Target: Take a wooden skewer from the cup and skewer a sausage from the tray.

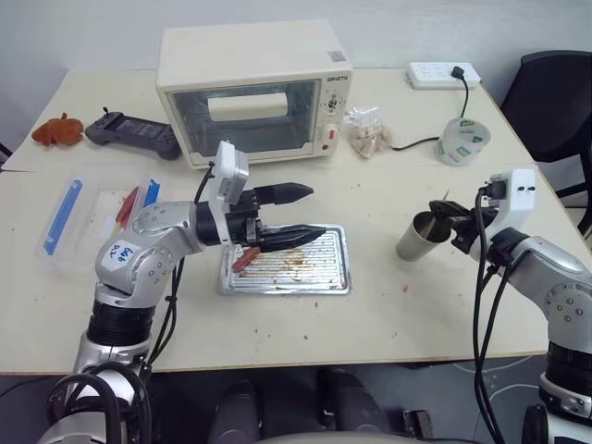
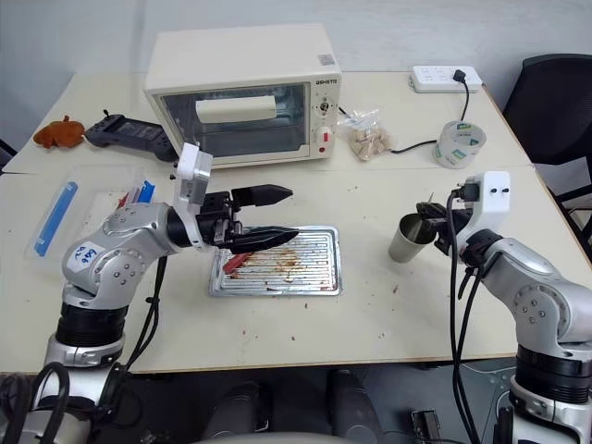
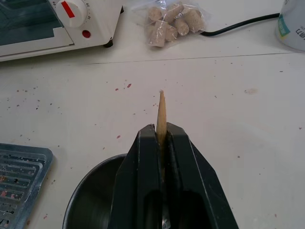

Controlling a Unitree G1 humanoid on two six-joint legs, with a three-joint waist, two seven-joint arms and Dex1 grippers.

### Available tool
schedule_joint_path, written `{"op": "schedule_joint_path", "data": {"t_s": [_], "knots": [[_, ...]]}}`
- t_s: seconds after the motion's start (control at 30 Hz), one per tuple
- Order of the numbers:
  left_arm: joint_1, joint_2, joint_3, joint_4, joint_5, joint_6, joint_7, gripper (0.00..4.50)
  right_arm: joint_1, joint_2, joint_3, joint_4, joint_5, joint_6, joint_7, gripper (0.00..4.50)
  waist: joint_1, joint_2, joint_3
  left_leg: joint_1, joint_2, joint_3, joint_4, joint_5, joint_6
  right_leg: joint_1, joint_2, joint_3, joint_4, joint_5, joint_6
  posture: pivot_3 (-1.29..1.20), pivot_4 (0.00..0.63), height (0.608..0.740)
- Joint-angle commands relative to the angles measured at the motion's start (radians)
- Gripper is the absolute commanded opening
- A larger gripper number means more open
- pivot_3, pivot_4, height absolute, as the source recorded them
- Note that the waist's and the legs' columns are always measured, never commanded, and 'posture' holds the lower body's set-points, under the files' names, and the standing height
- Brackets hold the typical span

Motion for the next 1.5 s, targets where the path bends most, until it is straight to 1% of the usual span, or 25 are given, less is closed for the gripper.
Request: {"op": "schedule_joint_path", "data": {"t_s": [0.03,0.17,0.27,0.33,0.43,0.5,0.6,0.7,0.77,0.83,0.93,1.0,1.13,1.27,1.43,1.5], "knots": [[-0.017,-0.006,-0.001,-0.002,0.008,-0.025,-0.009,4.17,-0.040,-0.017,-0.070,-0.084,0.049,0.021,-0.027,0.04,0.000,0.000,0.000,0.000,0.000,0.000,0.000,0.000,0.000,0.000,0.000,0.000,0.000,0.000,0.000,0.00,0.150,0.740],[-0.016,-0.016,-0.006,0.003,0.016,-0.037,-0.012,4.17,-0.091,-0.041,-0.116,-0.133,0.107,0.075,-0.070,0.04,0.000,0.000,0.000,0.000,0.000,0.000,0.000,0.000,0.000,0.000,0.000,0.000,0.000,0.000,0.000,0.00,0.150,0.740],[-0.014,-0.027,0.003,0.005,0.023,-0.053,-0.002,4.17,-0.166,-0.059,-0.161,-0.150,0.193,0.139,-0.132,0.04,0.000,0.000,0.000,0.000,0.000,0.000,0.000,0.000,0.000,0.000,0.000,0.000,0.000,0.000,0.000,0.00,0.150,0.740],[-0.018,-0.039,0.027,0.010,0.023,-0.065,0.025,4.17,-0.239,-0.063,-0.192,-0.140,0.289,0.185,-0.198,0.04,0.000,0.000,0.000,0.000,0.000,-0.001,0.000,0.000,0.000,-0.001,0.000,0.001,0.000,0.000,0.000,0.00,0.150,0.740],[-0.028,-0.056,0.078,0.012,0.001,-0.062,0.079,4.17,-0.345,-0.034,-0.215,-0.099,0.473,0.210,-0.354,0.04,-0.001,0.000,0.000,-0.001,0.001,-0.001,0.000,0.000,0.000,-0.002,0.000,0.002,0.001,0.000,0.000,0.00,0.150,0.740],[-0.025,-0.053,0.103,-0.007,-0.020,-0.049,0.092,4.17,-0.398,-0.005,-0.197,-0.074,0.596,0.183,-0.475,0.04,-0.002,0.000,0.000,-0.001,0.001,-0.001,0.000,0.000,0.000,-0.003,0.000,0.002,0.002,0.000,0.000,0.00,0.150,0.740],[-0.017,-0.054,0.118,-0.042,-0.033,-0.041,0.112,4.17,-0.455,0.055,-0.153,-0.046,0.774,0.093,-0.663,0.04,-0.002,0.000,0.000,-0.001,0.001,0.000,0.000,0.000,0.000,-0.004,0.000,0.002,0.002,0.000,-0.001,0.00,0.150,0.740],[-0.014,-0.057,0.122,-0.057,-0.039,-0.040,0.128,4.17,-0.463,0.080,-0.093,-0.048,0.881,0.026,-0.772,0.04,-0.002,0.000,0.000,-0.004,0.001,0.000,0.000,0.000,0.000,-0.007,0.000,0.003,0.003,0.000,0.000,0.00,0.150,0.740],[-0.016,-0.059,0.124,-0.061,-0.043,-0.040,0.134,4.17,-0.456,0.122,-0.053,-0.057,0.972,-0.054,-0.855,0.04,-0.001,0.000,0.000,-0.006,0.001,0.000,0.000,0.000,0.000,-0.008,0.000,0.003,0.003,0.000,0.000,0.00,0.150,0.740],[-0.017,-0.064,0.124,-0.063,-0.048,-0.042,0.139,4.17,-0.446,0.166,-0.004,-0.073,1.027,-0.116,-0.913,0.04,-0.001,0.000,0.000,-0.008,0.001,0.000,0.002,0.001,0.000,-0.011,0.000,0.003,0.004,0.000,0.000,0.00,0.150,0.740],[-0.020,-0.077,0.120,-0.062,-0.049,-0.047,0.150,4.17,-0.436,0.215,0.055,-0.096,1.077,-0.198,-0.970,0.04,-0.001,0.000,0.000,-0.014,0.001,0.000,0.005,0.001,0.000,-0.015,0.000,0.002,0.005,0.001,0.001,0.00,0.150,0.740],[-0.022,-0.092,0.115,-0.054,-0.045,-0.052,0.161,4.17,-0.438,0.254,0.088,-0.110,1.096,-0.254,-0.998,0.04,-0.002,0.000,0.000,-0.014,0.001,0.000,0.005,0.001,0.000,-0.015,0.000,0.002,0.006,0.001,0.001,0.00,0.150,0.740],[-0.029,-0.142,0.097,-0.043,-0.021,-0.072,0.199,4.17,-0.449,0.297,0.143,-0.124,1.089,-0.325,-1.018,0.04,-0.002,0.001,0.000,-0.015,0.001,-0.001,0.005,0.001,0.001,-0.015,0.000,0.001,0.006,0.000,0.001,0.00,0.150,0.740],[-0.049,-0.193,0.091,-0.024,0.006,-0.103,0.249,4.17,-0.449,0.315,0.173,-0.131,1.082,-0.374,-1.017,0.04,-0.001,0.001,0.000,-0.016,0.001,-0.001,0.006,0.001,0.001,-0.015,-0.001,0.001,0.006,0.001,0.001,0.00,0.150,0.740],[-0.074,-0.248,0.093,-0.009,0.021,-0.130,0.305,4.17,-0.441,0.311,0.197,-0.138,1.076,-0.406,-1.009,0.04,-0.001,0.001,0.000,-0.016,0.001,-0.001,0.007,0.001,0.001,-0.015,0.000,0.001,0.005,0.001,0.001,0.00,0.150,0.740],[-0.075,-0.264,0.094,-0.006,0.021,-0.136,0.321,3.77,-0.440,0.309,0.204,-0.140,1.073,-0.414,-1.007,0.00,-0.003,0.001,0.000,-0.016,0.001,-0.001,0.007,0.001,0.001,-0.015,0.000,0.001,0.005,0.001,0.001,0.00,0.150,0.740]]}}
